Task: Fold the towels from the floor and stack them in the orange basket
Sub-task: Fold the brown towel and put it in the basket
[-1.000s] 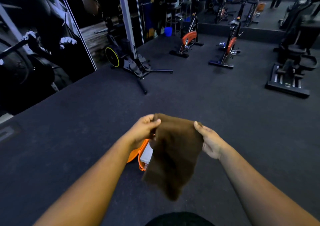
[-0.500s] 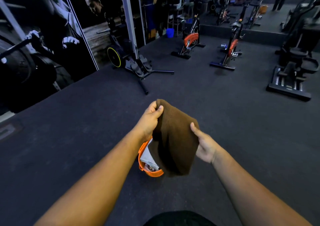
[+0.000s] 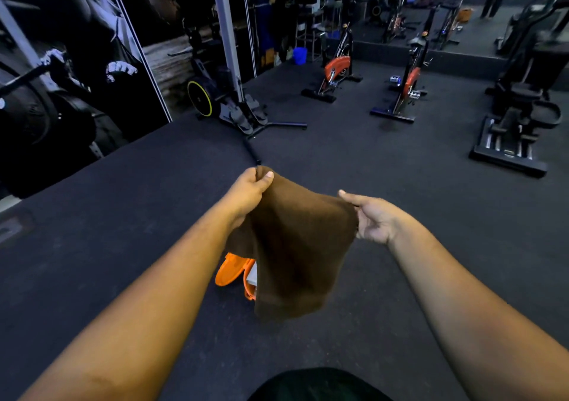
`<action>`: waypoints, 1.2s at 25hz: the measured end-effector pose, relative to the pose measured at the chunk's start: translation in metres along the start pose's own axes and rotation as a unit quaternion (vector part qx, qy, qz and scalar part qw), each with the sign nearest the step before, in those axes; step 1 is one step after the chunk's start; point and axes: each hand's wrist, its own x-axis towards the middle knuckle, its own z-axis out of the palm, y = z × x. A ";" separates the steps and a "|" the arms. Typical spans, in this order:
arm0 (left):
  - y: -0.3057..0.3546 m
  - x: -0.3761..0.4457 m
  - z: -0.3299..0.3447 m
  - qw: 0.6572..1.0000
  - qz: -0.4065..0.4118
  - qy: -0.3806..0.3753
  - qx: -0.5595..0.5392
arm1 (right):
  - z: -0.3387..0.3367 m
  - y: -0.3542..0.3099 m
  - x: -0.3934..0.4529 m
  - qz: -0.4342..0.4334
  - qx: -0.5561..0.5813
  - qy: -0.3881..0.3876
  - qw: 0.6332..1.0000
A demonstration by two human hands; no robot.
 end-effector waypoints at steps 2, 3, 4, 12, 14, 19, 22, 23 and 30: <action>-0.002 0.002 -0.010 0.999 -0.007 -0.037 -0.034 | -0.003 -0.002 0.005 -0.064 0.028 0.054 0.996; -0.002 0.003 -0.013 0.999 -0.002 -0.040 -0.033 | -0.002 -0.003 0.005 -0.106 0.024 0.091 0.990; 0.000 0.001 -0.013 0.999 0.012 -0.031 -0.009 | 0.001 -0.003 0.004 -0.136 -0.001 0.107 0.985; 0.002 0.007 -0.006 0.993 0.022 0.071 0.089 | 0.002 -0.010 -0.007 -0.266 -0.189 0.055 0.944; 0.003 -0.001 -0.006 0.995 -0.017 0.001 -0.095 | -0.004 -0.013 -0.009 -0.267 -0.192 0.017 0.944; -0.016 -0.003 0.006 0.995 0.042 -0.075 0.048 | -0.010 -0.008 -0.011 -0.284 -0.159 0.035 0.945; -0.015 0.002 0.011 1.000 0.029 0.003 0.011 | -0.017 -0.004 -0.007 -0.275 -0.134 0.065 0.950; -0.013 0.003 0.010 0.999 0.023 0.022 0.014 | -0.020 -0.004 -0.006 -0.271 -0.128 0.088 0.950; -0.001 0.002 0.017 0.999 0.032 -0.026 -0.005 | -0.012 0.011 -0.006 -0.283 -0.100 0.115 0.947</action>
